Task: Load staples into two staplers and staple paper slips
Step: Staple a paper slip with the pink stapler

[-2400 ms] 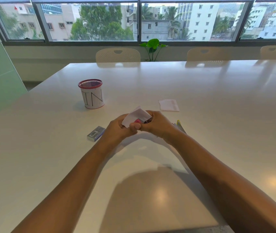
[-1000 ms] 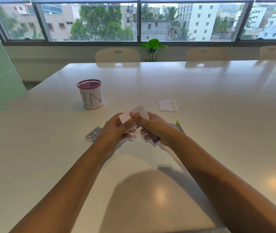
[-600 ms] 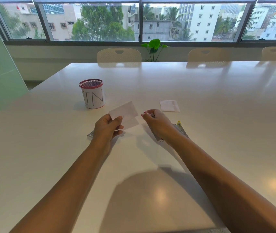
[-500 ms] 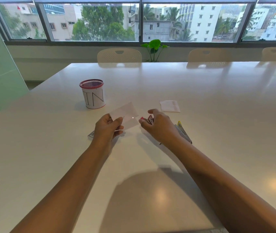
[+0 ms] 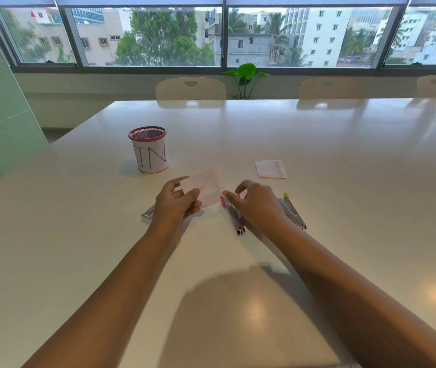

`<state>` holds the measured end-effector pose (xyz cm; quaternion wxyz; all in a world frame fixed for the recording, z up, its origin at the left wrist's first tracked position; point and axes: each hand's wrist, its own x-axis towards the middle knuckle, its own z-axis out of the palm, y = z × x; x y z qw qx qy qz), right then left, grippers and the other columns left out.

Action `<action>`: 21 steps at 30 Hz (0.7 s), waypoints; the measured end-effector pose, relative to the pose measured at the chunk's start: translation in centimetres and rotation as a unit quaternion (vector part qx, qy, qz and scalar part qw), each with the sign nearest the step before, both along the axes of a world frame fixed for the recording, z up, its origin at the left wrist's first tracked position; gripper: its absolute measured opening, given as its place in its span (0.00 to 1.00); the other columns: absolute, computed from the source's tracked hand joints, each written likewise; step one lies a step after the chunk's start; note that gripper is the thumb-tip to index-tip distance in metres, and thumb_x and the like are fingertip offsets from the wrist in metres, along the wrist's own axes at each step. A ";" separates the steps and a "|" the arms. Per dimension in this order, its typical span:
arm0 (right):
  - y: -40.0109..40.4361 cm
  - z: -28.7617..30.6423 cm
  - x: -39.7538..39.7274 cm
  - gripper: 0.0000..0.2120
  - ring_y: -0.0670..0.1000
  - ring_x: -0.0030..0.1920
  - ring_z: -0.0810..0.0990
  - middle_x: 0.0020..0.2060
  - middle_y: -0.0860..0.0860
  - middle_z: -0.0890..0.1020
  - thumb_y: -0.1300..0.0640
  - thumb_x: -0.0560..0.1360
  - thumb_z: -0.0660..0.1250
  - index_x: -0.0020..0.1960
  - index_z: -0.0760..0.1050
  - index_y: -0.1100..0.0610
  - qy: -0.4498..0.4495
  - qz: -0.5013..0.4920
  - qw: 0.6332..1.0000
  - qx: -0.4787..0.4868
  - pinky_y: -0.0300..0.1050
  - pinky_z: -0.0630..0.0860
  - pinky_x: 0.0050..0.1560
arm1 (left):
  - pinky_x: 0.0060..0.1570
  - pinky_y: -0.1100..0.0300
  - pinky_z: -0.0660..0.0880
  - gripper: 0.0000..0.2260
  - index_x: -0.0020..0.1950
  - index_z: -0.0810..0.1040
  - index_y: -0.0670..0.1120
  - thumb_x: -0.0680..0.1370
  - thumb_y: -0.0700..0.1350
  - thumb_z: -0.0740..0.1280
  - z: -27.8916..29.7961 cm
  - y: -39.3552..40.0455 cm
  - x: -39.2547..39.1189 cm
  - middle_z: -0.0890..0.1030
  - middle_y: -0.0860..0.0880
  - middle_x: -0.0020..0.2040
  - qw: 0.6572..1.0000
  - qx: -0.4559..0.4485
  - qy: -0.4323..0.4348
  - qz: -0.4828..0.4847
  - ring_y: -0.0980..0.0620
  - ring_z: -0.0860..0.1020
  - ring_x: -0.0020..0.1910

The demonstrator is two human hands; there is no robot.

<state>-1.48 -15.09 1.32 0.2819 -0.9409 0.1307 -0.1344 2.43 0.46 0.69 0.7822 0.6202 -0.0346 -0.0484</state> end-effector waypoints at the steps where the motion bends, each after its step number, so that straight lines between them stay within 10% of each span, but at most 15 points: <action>1: -0.1 0.0 0.1 0.23 0.50 0.42 0.73 0.50 0.56 0.82 0.40 0.75 0.60 0.58 0.74 0.57 0.002 -0.004 1.000 0.017 0.38 0.63 0.30 | 0.34 0.65 0.79 0.15 0.60 0.71 0.44 0.74 0.37 0.66 0.0 0.0 0.0 0.79 0.42 0.52 1.000 0.002 0.003 -0.003 0.51 0.76 0.34; 11: -0.5 1.1 -0.3 0.22 0.47 0.48 0.76 0.60 0.52 0.73 0.57 0.74 0.68 0.67 0.68 0.49 -0.113 0.115 0.987 0.025 0.37 0.71 0.46 | 0.38 0.62 0.80 0.18 0.64 0.70 0.45 0.75 0.37 0.65 0.3 0.1 -0.1 0.79 0.40 0.55 0.998 -0.025 0.050 -0.022 0.51 0.77 0.33; 18: -0.2 1.2 -0.4 0.09 0.47 0.48 0.73 0.54 0.51 0.75 0.56 0.73 0.69 0.53 0.81 0.53 -0.164 0.137 0.977 0.018 0.39 0.72 0.47 | 0.33 0.62 0.80 0.14 0.63 0.70 0.43 0.78 0.41 0.61 0.3 0.4 -0.4 0.83 0.43 0.39 0.994 -0.036 0.028 -0.095 0.55 0.77 0.26; 21: -0.4 1.2 -0.2 0.09 0.47 0.46 0.74 0.51 0.49 0.76 0.54 0.73 0.69 0.51 0.82 0.55 -0.187 0.123 0.974 0.040 0.39 0.71 0.45 | 0.35 0.59 0.79 0.15 0.59 0.74 0.46 0.77 0.52 0.61 0.5 0.2 -0.4 0.82 0.45 0.48 0.995 0.073 -0.025 -0.056 0.50 0.79 0.36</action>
